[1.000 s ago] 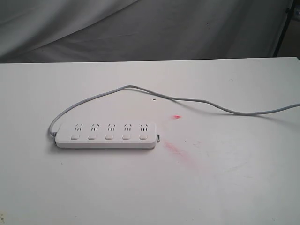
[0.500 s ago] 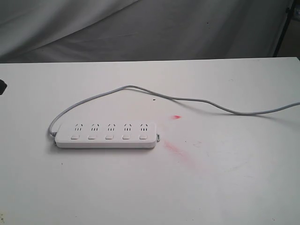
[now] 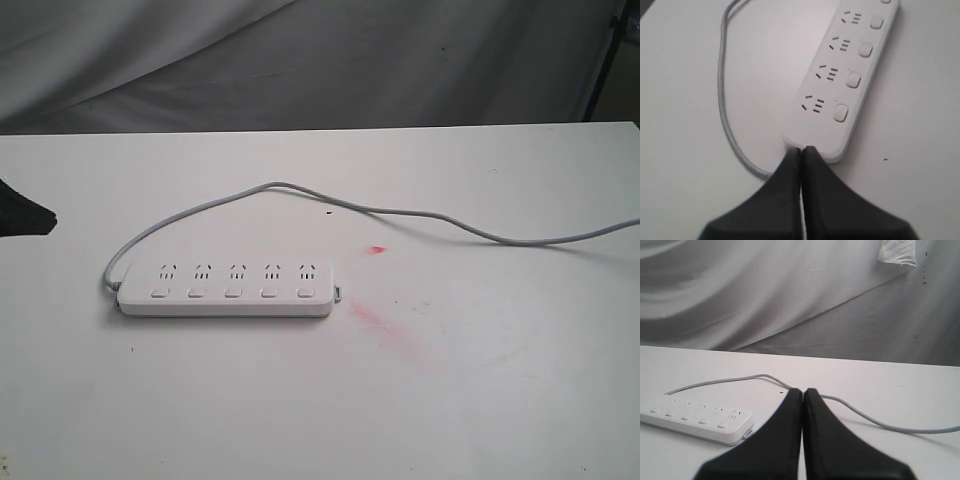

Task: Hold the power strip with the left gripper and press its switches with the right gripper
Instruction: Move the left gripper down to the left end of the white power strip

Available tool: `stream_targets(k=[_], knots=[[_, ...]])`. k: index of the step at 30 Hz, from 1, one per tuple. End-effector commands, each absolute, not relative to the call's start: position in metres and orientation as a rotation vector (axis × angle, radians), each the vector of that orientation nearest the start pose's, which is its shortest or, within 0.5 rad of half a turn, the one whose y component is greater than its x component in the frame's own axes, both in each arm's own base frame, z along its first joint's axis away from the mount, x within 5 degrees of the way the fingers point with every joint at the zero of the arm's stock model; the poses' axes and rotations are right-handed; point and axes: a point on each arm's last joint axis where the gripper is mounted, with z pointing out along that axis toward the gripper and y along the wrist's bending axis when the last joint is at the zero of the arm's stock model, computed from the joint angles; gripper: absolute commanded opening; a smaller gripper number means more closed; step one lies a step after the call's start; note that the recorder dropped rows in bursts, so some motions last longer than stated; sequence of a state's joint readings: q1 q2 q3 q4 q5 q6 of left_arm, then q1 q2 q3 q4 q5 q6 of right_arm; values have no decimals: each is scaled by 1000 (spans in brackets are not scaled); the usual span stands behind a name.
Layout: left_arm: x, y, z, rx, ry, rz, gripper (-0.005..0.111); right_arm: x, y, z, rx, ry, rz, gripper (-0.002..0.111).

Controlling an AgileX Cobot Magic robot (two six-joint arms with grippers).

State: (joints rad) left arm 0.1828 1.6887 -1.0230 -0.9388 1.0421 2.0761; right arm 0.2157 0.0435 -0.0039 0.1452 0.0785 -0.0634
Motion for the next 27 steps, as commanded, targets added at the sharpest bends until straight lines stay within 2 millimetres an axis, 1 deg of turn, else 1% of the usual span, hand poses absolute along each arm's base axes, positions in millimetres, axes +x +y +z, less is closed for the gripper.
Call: stream_targets(k=[1,4,7,15,18,21,23,24,25,26,27], knots=[[327,-14,185,1572,1893,-523,0,58,13,204,-119,1601,227,0],[333,-23,170,1615,1900,-551,0,58,13,204,-119,1601,227,0],[336,-29,163,1632,1907,-538,0,58,13,204,-119,1601,227,0],[337,-31,163,1635,1902,-534,0,58,13,204,-119,1601,227,0],[337,-31,163,1635,1902,-534,2,58,13,204,-119,1601,227,0],[337,-33,164,1625,1899,-540,8,58,13,204,-119,1601,227,0],[338,-34,165,1602,1897,-556,15,58,13,204,-119,1601,227,0],[337,-35,165,1606,1891,-573,26,58,13,204,-119,1601,227,0],[336,-35,166,1607,1889,-580,33,58,13,204,-119,1601,227,0],[336,-35,166,1607,1889,-580,47,58,13,204,-119,1601,227,0],[336,-35,166,1605,1889,-581,55,58,13,204,-119,1601,227,0]])
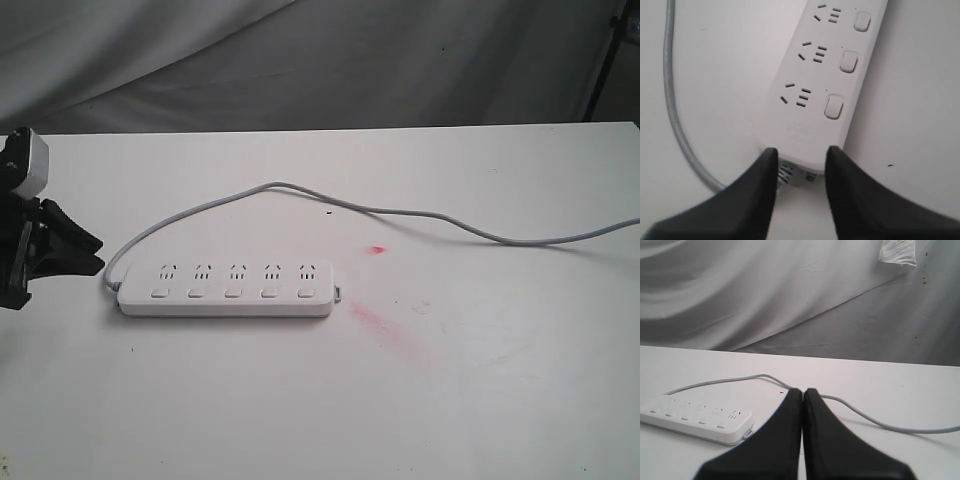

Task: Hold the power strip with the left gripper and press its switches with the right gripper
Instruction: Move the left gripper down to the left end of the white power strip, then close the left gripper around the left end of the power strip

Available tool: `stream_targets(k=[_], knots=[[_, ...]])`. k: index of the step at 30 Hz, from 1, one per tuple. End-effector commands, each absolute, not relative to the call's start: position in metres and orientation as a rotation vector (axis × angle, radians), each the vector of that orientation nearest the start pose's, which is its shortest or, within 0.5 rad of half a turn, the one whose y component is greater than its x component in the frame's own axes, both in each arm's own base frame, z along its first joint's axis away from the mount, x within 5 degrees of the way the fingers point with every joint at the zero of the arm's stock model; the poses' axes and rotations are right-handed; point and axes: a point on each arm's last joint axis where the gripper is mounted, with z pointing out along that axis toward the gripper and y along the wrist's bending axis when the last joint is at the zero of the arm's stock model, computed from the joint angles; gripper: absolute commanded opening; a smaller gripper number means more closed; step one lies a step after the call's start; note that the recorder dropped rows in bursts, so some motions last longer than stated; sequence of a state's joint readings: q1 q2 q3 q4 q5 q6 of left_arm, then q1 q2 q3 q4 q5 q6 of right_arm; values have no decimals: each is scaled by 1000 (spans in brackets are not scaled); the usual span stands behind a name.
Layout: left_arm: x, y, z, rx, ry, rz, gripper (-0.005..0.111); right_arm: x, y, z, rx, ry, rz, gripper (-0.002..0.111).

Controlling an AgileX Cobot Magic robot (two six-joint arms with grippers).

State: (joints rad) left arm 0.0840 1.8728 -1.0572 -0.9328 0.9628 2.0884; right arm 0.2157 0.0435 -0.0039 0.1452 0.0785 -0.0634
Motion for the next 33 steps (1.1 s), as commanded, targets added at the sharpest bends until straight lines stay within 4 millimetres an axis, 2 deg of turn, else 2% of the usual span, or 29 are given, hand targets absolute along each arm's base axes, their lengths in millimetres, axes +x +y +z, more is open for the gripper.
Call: stream_targets(k=[1,4,8,12,21,26,33], knots=[[336,-35,166,1605,1889,-581,66,58,13,204,-119,1601,227,0],[336,-36,166,1608,1885,-596,76,58,13,204,-119,1601,227,0],[333,-43,165,1655,1868,-603,76,58,13,204,-119,1601,227,0],[336,-61,159,1789,1838,-456,77,58,13,204,-119,1601,227,0],[347,-62,166,1847,1811,-398,80,58,13,204,-119,1601,227,0],[358,-65,158,1900,1784,-510,80,58,13,204,-119,1601,227,0],[367,-65,145,1928,1797,-550,80,58,13,204,-119,1601,227,0]])
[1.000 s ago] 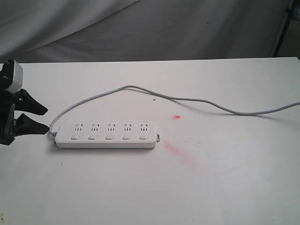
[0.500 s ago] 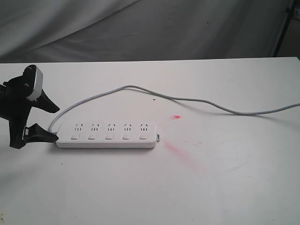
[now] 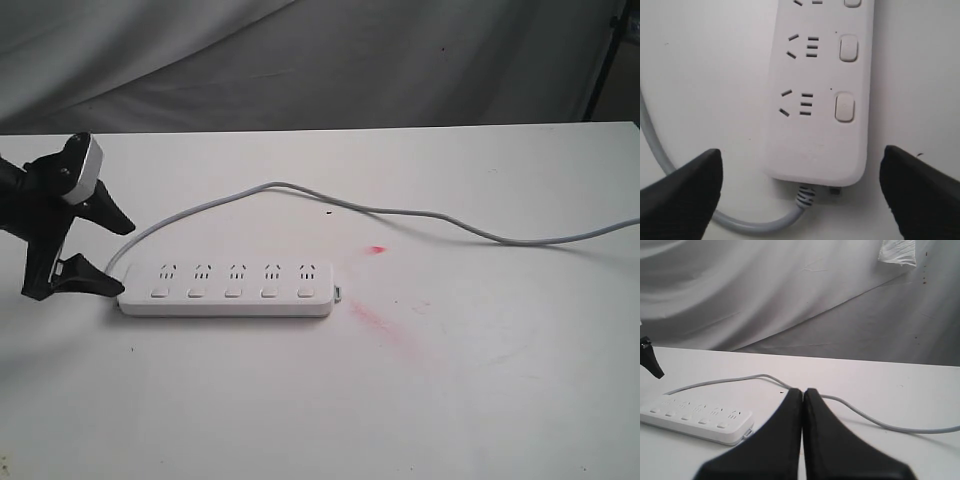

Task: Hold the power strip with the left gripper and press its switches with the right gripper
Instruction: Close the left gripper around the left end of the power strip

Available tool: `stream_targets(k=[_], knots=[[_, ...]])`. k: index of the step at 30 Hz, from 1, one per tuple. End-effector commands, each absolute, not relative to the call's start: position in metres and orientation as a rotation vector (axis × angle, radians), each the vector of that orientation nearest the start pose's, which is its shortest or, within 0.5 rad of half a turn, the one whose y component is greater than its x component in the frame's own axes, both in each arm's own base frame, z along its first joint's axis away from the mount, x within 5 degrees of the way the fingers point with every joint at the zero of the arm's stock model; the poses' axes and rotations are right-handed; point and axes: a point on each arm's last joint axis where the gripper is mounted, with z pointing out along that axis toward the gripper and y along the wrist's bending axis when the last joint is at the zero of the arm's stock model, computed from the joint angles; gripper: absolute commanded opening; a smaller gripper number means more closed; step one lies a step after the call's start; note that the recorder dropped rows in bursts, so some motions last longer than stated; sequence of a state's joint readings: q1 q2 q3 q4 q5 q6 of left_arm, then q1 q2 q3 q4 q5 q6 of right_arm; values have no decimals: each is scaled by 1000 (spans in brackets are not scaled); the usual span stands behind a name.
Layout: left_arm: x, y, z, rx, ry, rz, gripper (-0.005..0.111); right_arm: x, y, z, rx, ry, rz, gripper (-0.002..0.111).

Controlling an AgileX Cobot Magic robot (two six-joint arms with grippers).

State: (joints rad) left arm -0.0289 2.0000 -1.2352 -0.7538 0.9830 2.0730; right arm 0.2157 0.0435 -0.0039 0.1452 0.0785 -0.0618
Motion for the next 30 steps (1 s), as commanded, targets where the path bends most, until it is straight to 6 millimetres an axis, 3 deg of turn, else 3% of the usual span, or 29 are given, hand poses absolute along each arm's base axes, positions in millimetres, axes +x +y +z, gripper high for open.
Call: stream_targets(k=[1,25,30], knots=[[367,-65,143,-2565,-2395,739,80,58,13,204,-119,1601,227,0],[376,-67,110,-2474,-2400,804,80,58,13,204,-119,1601,227,0],[380,-76,108,-2497,-2365,809,80,58,13,204,-119,1601,227,0]])
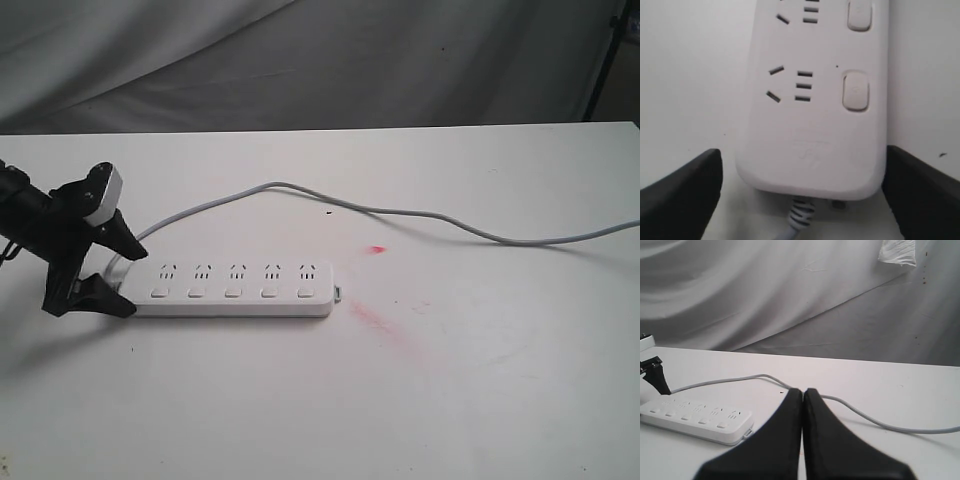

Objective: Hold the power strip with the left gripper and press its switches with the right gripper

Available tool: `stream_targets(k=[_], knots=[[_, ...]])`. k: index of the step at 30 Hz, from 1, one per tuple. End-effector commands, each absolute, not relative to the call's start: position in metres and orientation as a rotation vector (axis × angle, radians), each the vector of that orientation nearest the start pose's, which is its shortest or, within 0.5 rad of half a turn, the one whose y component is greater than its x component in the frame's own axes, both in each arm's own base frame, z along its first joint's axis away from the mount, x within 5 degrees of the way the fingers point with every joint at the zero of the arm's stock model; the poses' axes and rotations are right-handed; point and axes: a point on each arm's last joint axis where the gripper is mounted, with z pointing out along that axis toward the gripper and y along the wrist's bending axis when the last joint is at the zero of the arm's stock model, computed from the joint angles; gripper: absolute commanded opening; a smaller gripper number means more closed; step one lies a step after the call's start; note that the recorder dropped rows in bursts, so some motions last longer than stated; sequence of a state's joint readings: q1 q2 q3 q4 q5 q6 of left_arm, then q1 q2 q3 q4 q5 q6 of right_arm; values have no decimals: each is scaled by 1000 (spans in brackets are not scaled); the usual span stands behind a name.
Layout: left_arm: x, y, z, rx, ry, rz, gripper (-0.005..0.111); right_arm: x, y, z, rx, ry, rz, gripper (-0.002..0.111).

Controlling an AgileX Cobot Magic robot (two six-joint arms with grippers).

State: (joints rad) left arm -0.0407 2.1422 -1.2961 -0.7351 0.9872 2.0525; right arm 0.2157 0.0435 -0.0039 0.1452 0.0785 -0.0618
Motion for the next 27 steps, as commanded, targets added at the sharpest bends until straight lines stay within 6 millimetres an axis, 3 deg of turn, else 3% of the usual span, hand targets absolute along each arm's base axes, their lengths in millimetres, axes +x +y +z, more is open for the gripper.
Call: stream_targets(k=[1,19,24,27], knots=[[380,-78,107,-2494,-2360,812,80,58,13,204,-119,1601,227,0],[377,-78,100,-2466,-2323,841,78,58,13,204,-119,1601,227,0],[378,-77,99,-2430,-2348,814,66,58,13,204,-119,1601,227,0],[379,-76,99,-2432,-2352,802,65,58,13,204,-119,1601,227,0]])
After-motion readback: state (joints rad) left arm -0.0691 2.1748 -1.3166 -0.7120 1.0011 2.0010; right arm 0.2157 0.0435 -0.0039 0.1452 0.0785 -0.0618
